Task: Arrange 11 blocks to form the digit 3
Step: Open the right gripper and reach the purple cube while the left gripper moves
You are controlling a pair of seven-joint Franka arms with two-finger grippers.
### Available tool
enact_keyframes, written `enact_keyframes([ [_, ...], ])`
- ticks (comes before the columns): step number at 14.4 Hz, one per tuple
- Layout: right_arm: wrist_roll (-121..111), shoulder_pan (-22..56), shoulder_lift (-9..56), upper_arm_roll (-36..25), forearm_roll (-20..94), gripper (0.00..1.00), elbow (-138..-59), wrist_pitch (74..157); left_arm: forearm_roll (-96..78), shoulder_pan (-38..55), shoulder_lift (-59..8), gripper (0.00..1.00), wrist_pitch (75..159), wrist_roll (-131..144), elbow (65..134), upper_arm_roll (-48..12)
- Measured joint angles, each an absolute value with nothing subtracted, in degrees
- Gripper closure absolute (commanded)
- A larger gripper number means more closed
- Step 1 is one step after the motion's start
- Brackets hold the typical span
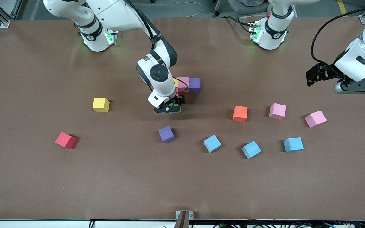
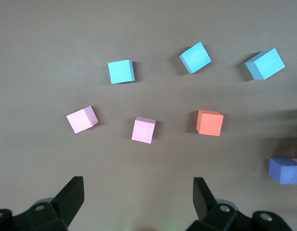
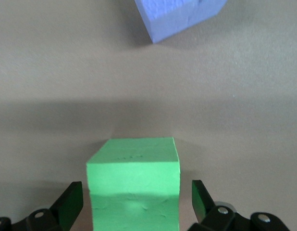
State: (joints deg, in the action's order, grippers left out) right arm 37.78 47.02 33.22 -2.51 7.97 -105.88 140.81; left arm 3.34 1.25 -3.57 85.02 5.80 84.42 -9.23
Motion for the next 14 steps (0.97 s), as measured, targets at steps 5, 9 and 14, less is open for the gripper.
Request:
enact_keyframes([
  [5,38.09,45.16,30.97,-3.32,7.99,0.0,-97.87,129.33,3.34,1.31,-3.58,0.0,85.24,5.82,84.42,-9.23],
  [9,44.22,40.68,30.16,-3.44,8.06,0.0,-90.97,122.39,3.34,1.54,-3.93,0.0,85.44,5.82,84.44,-9.27],
  [14,58.55,36.9,30.93,-3.45,9.68,0.0,-89.27,122.25,3.33,1.51,-7.24,0.0,87.82,5.82,84.42,-9.27],
])
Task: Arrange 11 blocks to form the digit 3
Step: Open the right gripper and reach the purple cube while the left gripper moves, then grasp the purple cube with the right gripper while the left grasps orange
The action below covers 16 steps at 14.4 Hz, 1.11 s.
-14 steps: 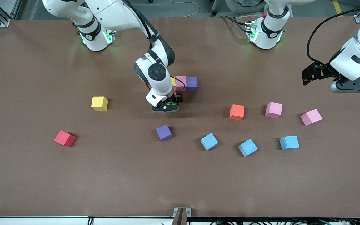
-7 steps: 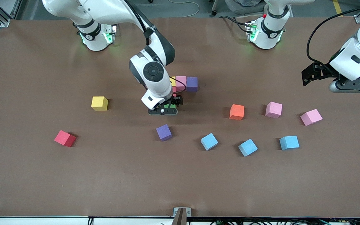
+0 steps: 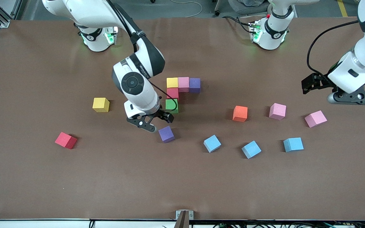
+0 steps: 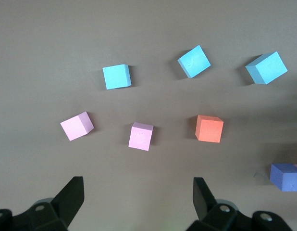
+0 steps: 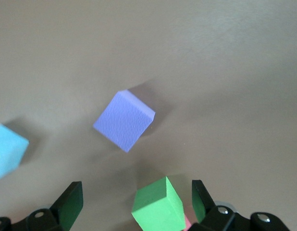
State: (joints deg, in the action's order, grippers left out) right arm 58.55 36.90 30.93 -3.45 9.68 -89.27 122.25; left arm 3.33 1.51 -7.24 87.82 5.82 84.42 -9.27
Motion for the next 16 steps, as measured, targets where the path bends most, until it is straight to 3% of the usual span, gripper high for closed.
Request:
enact_keyframes([
  [3,70.99,34.47,33.26,-3.48,10.64,0.02,-87.54,122.42,3.33,1.63,-10.39,0.0,89.32,5.8,84.4,-9.32],
  [10,92.69,34.63,45.95,-2.86,10.67,0.0,-75.57,123.36,3.26,5.97,-18.58,0.0,98.64,8.83,84.78,-9.6],
  [14,94.32,36.42,48.51,-2.82,8.66,0.0,-74.47,123.26,3.26,7.57,-20.06,0.0,105.96,9.18,91.81,-10.44],
  [15,95.21,36.94,49.03,-2.82,7.52,0.04,-74.47,123.26,3.26,7.68,-19.92,0.0,108.54,9.23,94.48,-11.01],
  [16,95.72,37.3,49.47,-2.82,6.79,0.14,-74.45,123.28,3.26,7.73,-19.8,0.0,111.08,9.27,97.1,-11.53],
])
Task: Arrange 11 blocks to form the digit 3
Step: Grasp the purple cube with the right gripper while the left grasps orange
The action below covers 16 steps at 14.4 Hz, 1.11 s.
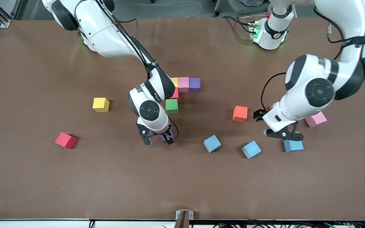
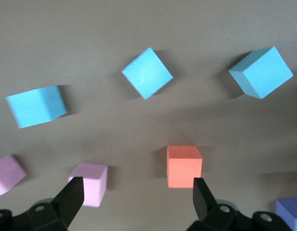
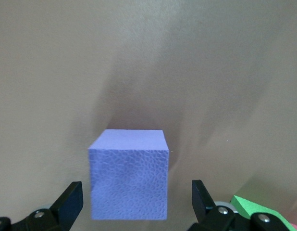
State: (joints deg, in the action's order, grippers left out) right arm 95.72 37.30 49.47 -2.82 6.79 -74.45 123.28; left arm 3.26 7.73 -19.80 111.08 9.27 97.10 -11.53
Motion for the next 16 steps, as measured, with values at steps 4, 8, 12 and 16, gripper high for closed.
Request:
enact_keyframes([
  [4,96.06,37.07,50.02,-3.12,6.36,0.15,-74.29,123.34,3.26,7.75,-19.51,0.01,119.51,9.29,105.58,-12.68],
  [8,96.06,36.79,50.24,-3.15,6.28,0.44,-74.17,123.95,3.26,7.96,-19.74,0.02,124.78,9.29,110.82,-12.91],
  [12,96.06,36.8,50.36,-3.14,6.13,0.93,-73.99,124.17,3.26,8.79,-20.7,0.02,128.52,9.29,113.87,-13.12],
  [16,95.25,37.3,50.37,-3.07,5.68,1.0,-73.94,124.84,3.26,9.32,-21.95,0.02,128.77,10.87,114.47,-13.21],
])
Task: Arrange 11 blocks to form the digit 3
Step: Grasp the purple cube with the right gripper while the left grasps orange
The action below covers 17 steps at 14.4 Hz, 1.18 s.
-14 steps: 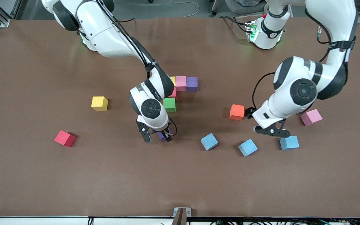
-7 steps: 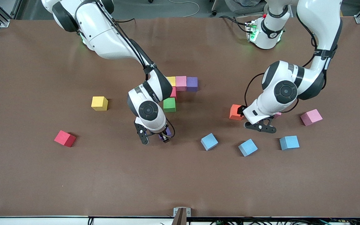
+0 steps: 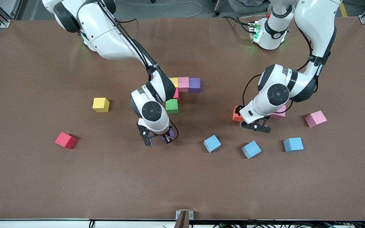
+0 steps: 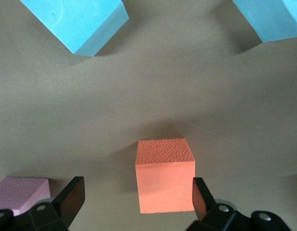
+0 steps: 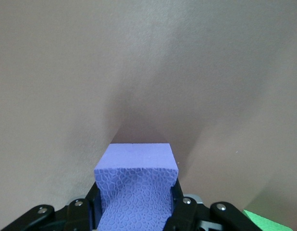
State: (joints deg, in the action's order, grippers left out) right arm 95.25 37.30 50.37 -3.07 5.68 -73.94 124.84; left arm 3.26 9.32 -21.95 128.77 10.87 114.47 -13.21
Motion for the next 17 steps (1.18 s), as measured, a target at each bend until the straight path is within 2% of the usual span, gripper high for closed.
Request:
enact_keyframes([
  [2,89.2,37.3,50.37,-3.04,5.62,1.0,-73.86,125.16,3.26,9.97,-22.62,0.02,128.77,12.91,114.64,-13.37],
  [9,42.33,38.15,50.07,-1.64,5.89,1.0,-73.66,123.55,3.26,11.85,-23.77,0.05,129.15,18.28,114.73,-13.49],
  [17,35.13,39.52,45.17,-1.61,2.99,1.0,-80.55,123.1,3.26,11.71,-26.79,0.11,130.96,18.16,114.8,-13.35],
])
